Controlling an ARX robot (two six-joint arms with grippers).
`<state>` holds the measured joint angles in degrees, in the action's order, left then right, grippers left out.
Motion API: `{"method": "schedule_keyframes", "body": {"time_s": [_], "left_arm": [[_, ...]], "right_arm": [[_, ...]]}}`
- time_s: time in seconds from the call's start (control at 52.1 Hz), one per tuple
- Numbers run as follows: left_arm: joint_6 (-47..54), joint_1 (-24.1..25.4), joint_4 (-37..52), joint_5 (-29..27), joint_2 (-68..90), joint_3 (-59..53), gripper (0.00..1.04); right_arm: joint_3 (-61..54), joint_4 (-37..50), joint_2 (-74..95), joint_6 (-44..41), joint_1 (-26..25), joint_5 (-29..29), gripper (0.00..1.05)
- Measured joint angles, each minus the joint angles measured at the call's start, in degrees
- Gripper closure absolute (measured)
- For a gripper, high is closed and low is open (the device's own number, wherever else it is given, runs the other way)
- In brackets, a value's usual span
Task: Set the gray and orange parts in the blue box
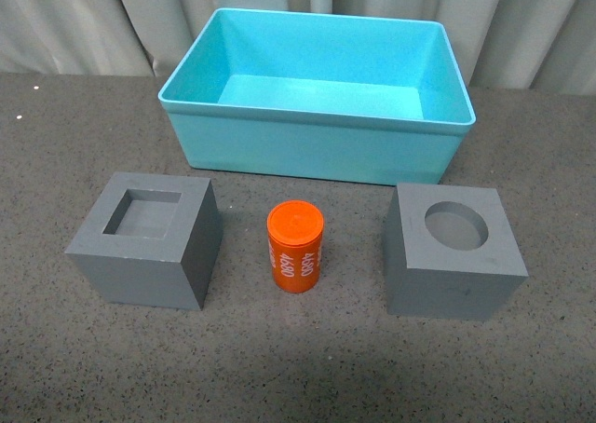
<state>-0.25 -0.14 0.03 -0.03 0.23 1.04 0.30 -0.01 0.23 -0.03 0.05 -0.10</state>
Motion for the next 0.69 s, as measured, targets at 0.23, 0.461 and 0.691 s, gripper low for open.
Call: {"method": "schedule_keyframes", "body": {"time_s": [0.23, 0.461, 0.691], "left_arm": [[0.0, 0.0, 0.0, 0.0, 0.0, 0.0, 0.07], [0.0, 0.0, 0.0, 0.0, 0.0, 0.0, 0.07], [0.0, 0.0, 0.0, 0.0, 0.0, 0.0, 0.07]], "right_arm": [[0.0, 0.0, 0.0, 0.0, 0.0, 0.0, 0.1], [0.0, 0.0, 0.0, 0.0, 0.0, 0.0, 0.1], [0.0, 0.0, 0.0, 0.0, 0.0, 0.0, 0.1]]}}
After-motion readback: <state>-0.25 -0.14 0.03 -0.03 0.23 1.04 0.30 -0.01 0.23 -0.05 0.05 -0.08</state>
